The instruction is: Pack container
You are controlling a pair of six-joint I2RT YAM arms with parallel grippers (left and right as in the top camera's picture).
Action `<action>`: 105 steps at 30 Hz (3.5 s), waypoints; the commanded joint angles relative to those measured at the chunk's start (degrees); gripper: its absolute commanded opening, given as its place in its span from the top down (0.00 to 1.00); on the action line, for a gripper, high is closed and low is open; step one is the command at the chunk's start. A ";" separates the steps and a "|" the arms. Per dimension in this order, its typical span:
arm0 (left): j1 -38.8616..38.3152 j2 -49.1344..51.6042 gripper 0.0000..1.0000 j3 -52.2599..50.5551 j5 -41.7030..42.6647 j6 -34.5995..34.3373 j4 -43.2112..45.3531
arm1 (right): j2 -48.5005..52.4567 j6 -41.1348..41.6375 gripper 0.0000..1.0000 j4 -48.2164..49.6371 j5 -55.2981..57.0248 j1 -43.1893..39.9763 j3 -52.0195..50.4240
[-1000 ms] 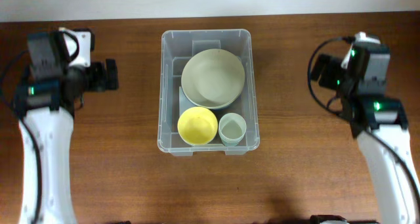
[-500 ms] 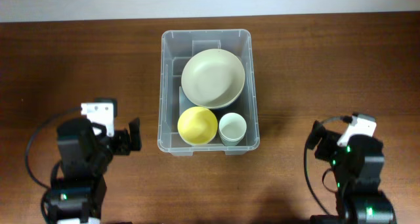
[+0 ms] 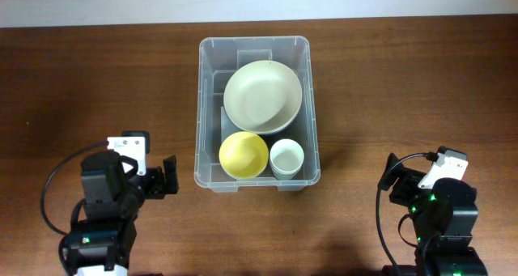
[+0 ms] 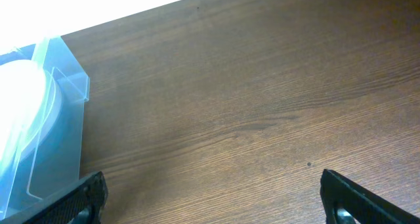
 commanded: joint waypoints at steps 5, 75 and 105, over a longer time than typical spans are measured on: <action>-0.17 1.95 0.01 -0.24 -0.42 -0.74 0.15 | -0.24 0.46 0.01 -0.04 -0.17 -0.02 -0.55; -0.17 3.87 0.01 -0.24 -0.42 -0.74 0.15 | -28.20 -26.64 0.01 30.88 -10.27 2.58 -32.59; -7.10 -41.48 0.01 -39.71 -3.04 10.45 34.97 | -28.20 -26.64 0.01 30.88 -10.27 2.58 -32.59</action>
